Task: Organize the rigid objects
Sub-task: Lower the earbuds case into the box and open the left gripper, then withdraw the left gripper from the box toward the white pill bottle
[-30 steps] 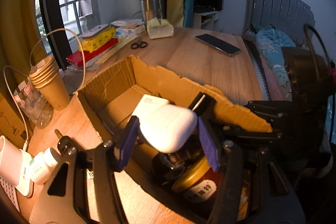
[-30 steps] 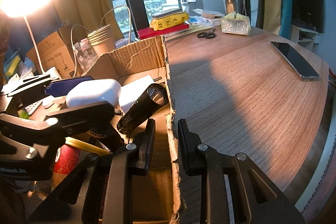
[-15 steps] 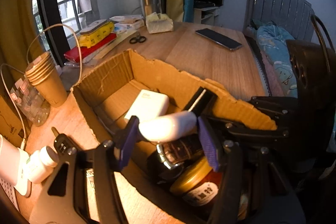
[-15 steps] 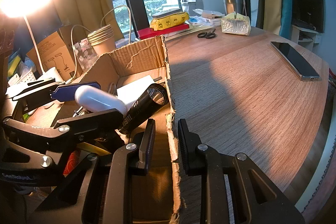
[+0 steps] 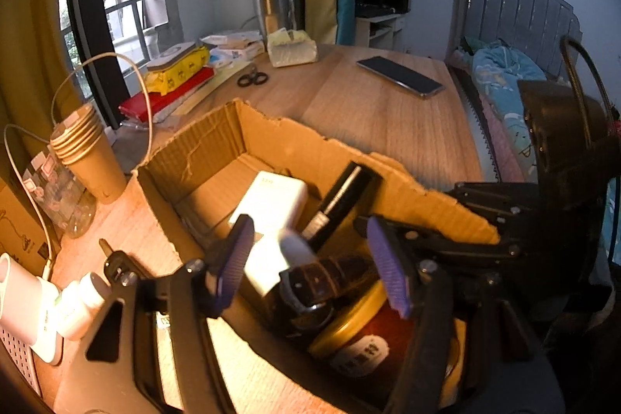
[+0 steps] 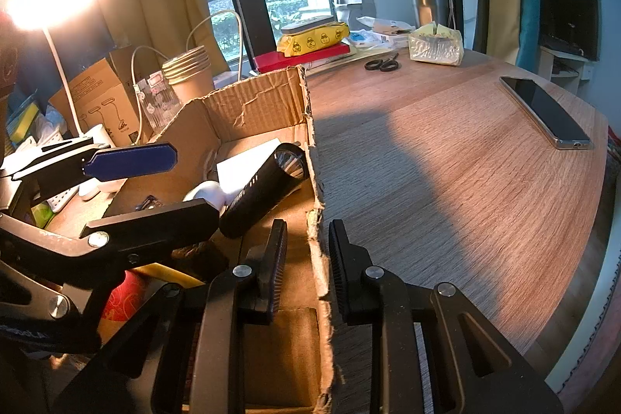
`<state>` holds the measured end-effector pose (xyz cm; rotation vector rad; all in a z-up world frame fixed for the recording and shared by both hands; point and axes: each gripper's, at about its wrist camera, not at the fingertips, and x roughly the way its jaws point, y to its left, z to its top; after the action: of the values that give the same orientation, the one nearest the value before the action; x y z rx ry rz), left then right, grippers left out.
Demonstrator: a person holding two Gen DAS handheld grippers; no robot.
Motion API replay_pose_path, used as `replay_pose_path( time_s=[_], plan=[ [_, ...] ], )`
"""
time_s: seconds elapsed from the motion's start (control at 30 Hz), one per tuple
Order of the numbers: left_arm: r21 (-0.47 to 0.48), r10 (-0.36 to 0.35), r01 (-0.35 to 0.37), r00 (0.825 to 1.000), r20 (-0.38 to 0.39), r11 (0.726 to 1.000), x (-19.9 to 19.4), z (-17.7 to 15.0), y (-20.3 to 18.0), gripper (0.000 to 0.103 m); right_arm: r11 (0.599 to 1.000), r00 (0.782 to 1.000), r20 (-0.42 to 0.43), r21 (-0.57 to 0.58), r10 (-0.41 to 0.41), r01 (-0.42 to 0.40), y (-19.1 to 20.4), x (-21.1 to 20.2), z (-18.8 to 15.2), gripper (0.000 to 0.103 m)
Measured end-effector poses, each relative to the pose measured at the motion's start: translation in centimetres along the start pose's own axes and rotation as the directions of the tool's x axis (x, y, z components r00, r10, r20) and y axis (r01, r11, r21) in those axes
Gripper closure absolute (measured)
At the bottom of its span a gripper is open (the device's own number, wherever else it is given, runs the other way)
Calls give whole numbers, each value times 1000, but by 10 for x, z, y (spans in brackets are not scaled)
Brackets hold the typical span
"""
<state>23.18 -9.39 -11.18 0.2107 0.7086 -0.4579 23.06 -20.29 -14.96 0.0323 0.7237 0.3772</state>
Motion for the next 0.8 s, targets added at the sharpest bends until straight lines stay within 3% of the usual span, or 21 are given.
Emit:
replay_pose_path(
  time_s=[0.57, 0.8],
  plan=[
    [-25, 17, -16, 999, 30, 1000, -13, -2, 8, 32, 1000, 1000, 1, 0, 0, 0, -1, 0, 0, 80],
    [-85, 55, -50, 996, 64, 995, -30, -8, 24, 29, 1000, 1000, 1, 1, 1, -1, 0, 0, 0, 79]
  ],
)
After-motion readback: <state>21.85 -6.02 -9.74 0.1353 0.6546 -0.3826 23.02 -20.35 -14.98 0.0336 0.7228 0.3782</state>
